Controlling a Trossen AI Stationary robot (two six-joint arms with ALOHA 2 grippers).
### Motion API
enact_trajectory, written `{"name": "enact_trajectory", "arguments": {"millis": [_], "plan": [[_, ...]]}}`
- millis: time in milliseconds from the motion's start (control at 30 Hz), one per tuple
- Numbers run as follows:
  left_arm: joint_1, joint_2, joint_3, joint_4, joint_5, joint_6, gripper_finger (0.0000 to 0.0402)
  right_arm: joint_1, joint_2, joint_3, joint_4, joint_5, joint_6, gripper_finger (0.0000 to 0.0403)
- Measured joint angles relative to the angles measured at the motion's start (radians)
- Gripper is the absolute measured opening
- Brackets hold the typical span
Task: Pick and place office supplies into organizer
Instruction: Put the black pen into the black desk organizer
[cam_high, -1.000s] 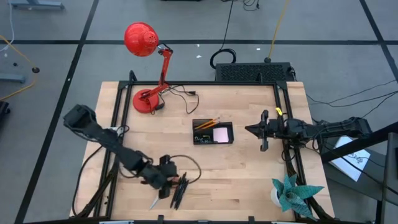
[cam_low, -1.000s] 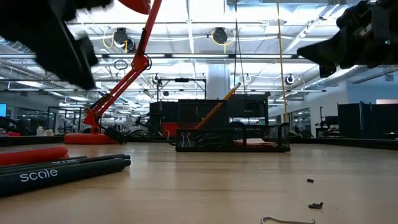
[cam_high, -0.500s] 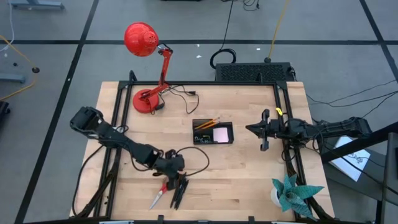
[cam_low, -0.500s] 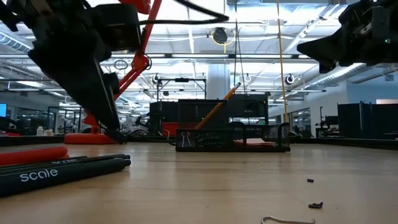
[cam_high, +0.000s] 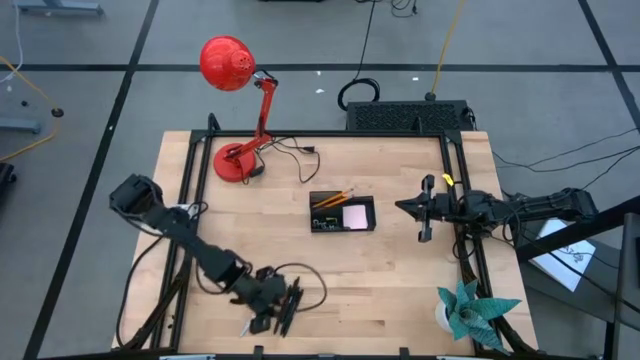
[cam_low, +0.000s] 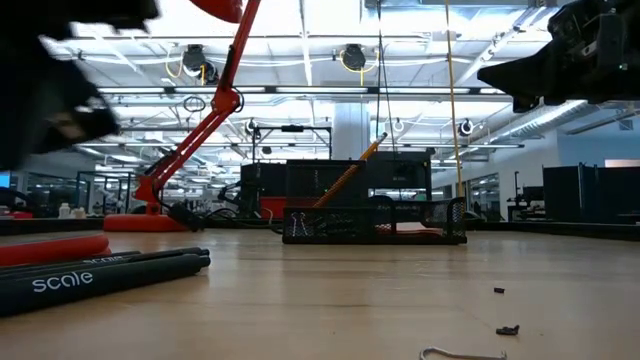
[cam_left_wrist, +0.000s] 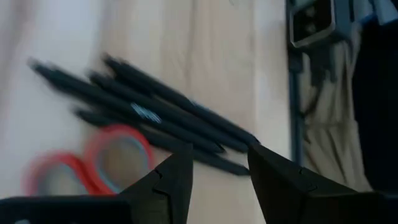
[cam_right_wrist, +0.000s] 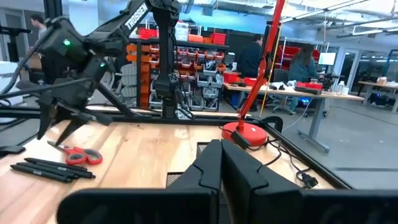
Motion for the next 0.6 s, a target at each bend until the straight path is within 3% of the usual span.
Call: {"name": "enact_trajectory", "arguments": {"millis": [267, 600], "plan": [[-0.143, 0.043, 0.0, 0.009, -0.104, -0.176, 0.0159, 0.0, 0.0, -0.001, 0.052, 0.0, 0.0, 0.0004], [-0.164, 0.179, 0.004, 0.041, -0.122, -0.293, 0.0159, 0.0, 0.0, -0.001, 0.127, 0.0, -0.019, 0.0004]]}}
